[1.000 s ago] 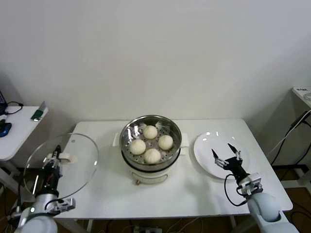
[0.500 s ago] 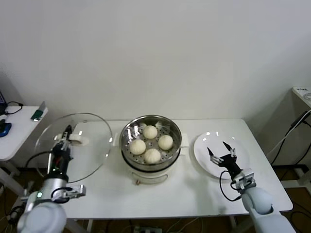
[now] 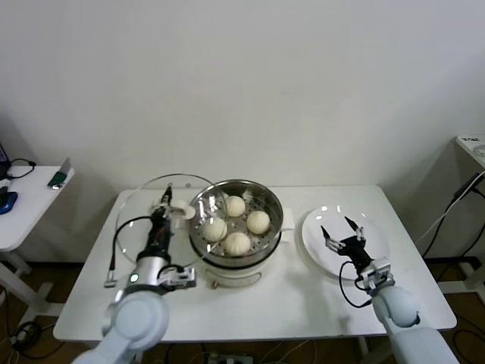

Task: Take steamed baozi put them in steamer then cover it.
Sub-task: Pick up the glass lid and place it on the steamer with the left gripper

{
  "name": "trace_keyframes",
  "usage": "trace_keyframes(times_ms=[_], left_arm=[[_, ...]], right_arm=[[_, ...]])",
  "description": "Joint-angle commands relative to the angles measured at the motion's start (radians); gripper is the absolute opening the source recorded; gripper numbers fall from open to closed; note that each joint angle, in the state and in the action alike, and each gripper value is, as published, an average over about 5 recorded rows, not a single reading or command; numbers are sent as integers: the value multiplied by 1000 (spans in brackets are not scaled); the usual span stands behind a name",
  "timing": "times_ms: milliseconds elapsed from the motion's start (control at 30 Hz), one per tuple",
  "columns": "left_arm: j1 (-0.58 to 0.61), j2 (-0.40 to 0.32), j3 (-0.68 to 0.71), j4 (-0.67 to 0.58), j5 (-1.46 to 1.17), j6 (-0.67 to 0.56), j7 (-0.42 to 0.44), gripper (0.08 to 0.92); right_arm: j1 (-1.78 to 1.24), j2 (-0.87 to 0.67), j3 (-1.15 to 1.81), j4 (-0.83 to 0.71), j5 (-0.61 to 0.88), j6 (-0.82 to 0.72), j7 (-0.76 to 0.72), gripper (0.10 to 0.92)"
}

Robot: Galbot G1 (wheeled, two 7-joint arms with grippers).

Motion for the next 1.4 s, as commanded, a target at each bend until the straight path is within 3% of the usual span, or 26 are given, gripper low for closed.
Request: trace_keyframes(times_ms=[33, 633, 1400], left_arm=[[-238, -243, 220, 147, 137, 111, 168, 155], [-290, -387, 277, 294, 167, 137, 141, 155], [-326, -386, 269, 420, 187, 136, 155, 155]], right_arm=[[12, 4, -1, -13, -17, 2, 1, 823], [-11, 4, 38, -22, -33, 18, -10, 823], [-9, 12, 42, -37, -55, 30, -26, 823]])
